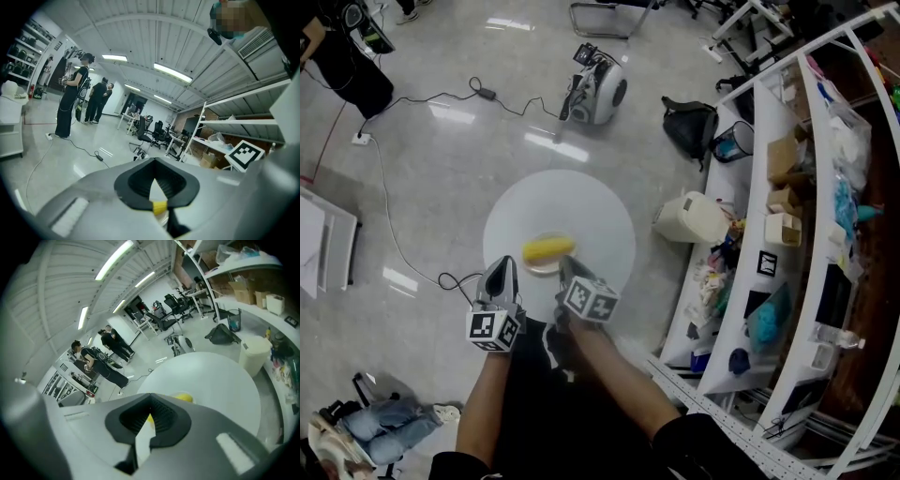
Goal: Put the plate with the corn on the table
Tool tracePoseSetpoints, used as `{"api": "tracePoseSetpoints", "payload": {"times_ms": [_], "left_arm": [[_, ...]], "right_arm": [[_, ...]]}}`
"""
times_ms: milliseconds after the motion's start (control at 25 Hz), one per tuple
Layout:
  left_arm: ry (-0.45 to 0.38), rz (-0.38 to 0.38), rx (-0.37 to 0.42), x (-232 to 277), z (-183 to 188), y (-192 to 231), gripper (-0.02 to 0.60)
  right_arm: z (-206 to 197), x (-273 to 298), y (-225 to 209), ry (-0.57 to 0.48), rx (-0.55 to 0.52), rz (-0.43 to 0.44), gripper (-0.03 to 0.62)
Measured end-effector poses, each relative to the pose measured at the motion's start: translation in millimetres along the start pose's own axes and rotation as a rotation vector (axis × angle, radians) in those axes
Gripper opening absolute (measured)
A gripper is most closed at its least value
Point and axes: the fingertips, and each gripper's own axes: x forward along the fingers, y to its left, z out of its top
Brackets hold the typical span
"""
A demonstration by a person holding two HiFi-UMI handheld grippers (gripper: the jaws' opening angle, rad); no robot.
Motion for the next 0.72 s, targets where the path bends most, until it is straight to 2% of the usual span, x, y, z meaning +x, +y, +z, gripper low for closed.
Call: {"api": "tracePoseSetpoints", "payload": {"times_ms": [320,720], "left_arm": [[-0.029,-0.008,0.027,-5,25,-10,0.003],[-0.058,-0.029,0.054,-11,44,-23,0.002]], "right_arm": [[31,-24,34,-0.083,-0.217,0.037,0.009],[55,-53,69,-0.197,-0.345,0.110,0.009]]}}
